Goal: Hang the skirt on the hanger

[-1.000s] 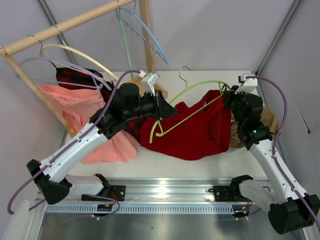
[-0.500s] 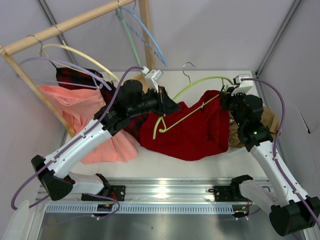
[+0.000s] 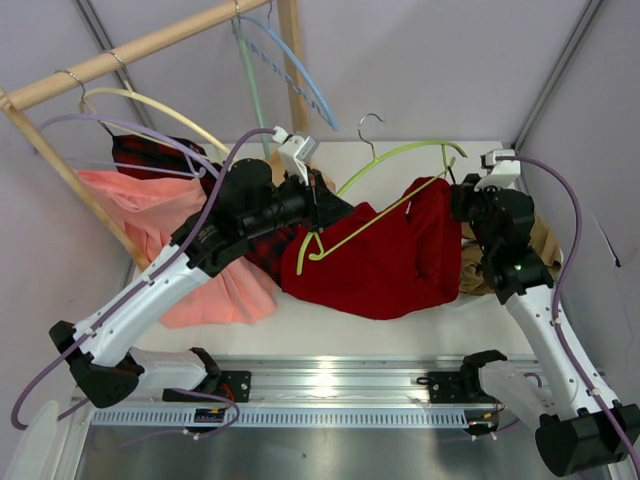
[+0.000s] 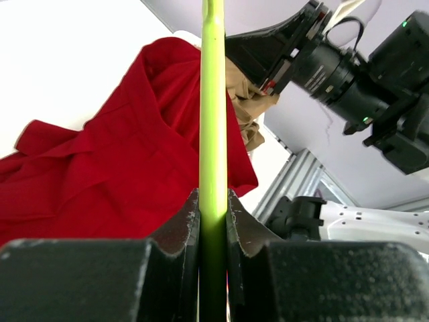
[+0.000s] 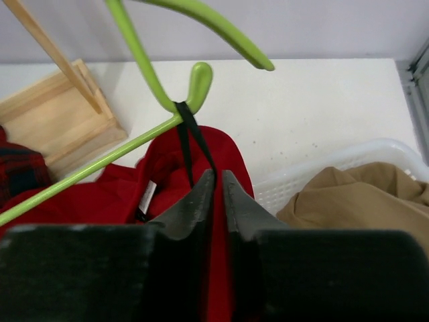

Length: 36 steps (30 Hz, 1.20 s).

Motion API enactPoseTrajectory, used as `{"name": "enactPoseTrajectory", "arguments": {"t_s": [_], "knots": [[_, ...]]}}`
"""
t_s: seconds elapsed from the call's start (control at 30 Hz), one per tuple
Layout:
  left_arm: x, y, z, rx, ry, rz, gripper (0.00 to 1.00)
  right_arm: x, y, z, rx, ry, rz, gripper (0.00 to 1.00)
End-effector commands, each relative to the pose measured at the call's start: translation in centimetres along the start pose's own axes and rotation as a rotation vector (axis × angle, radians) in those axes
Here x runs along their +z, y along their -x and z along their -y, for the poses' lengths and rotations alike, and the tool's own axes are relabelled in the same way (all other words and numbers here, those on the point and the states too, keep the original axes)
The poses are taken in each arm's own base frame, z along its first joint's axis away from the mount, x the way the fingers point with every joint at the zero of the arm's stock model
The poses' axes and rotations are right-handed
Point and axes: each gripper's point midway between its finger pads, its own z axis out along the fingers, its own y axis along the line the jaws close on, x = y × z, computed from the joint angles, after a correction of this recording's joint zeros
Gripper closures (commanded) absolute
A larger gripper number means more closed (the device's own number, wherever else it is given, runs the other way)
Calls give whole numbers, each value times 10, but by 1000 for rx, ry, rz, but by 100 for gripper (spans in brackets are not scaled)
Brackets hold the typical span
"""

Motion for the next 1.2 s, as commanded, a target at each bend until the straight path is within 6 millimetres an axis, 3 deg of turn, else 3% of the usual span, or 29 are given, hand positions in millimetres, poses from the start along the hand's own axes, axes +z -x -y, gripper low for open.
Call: {"name": "enactPoseTrajectory", "arguments": {"t_s": [0.0, 0.1, 0.13, 0.23, 0.3, 0.37, 0.43, 0.5, 0.53, 0.73, 0.8, 0.9, 1.0, 1.03, 1.13, 1.17], "knots": [[-28, 92, 19, 98, -11, 373, 100, -5, 17, 10, 47, -44, -6, 77], [-26, 98, 21, 122, -31, 413, 100, -11, 35, 6, 75, -30, -13, 53], [-22, 97, 22, 136, -44, 409, 100, -17, 55, 4, 88, -26, 14, 50], [-16, 102, 21, 174, -41, 418, 100, -28, 65, 0, 140, -21, -24, 39], [-16, 109, 20, 204, -26, 441, 100, -41, 82, -7, 197, 2, -14, 32], [-11, 113, 18, 230, -9, 448, 100, -48, 93, -17, 243, 48, 9, 28], [-9, 120, 21, 253, -15, 458, 100, -54, 111, -42, 333, 181, 64, 25], [-1, 122, 24, 276, -31, 465, 100, -51, 110, -60, 438, 273, 59, 20], [0, 126, 26, 280, -36, 473, 100, -50, 121, -64, 466, 301, 99, 19], [24, 125, 37, 316, -18, 477, 100, -31, 134, -78, 590, 364, 109, 18], [35, 124, 37, 310, 7, 476, 100, -30, 127, -85, 554, 405, 83, 18], [41, 132, 34, 247, 48, 495, 100, -25, 95, -80, 437, 380, 12, 20], [43, 134, 30, 210, 77, 511, 100, -24, 43, -55, 360, 240, -97, 24], [44, 135, 26, 198, 101, 518, 100, -22, 18, -46, 338, 194, -142, 26], [47, 132, 21, 182, 114, 513, 100, -31, -9, -46, 331, 209, -167, 27], [49, 130, 21, 178, 113, 510, 100, -36, -32, -54, 329, 262, -207, 27]]}}
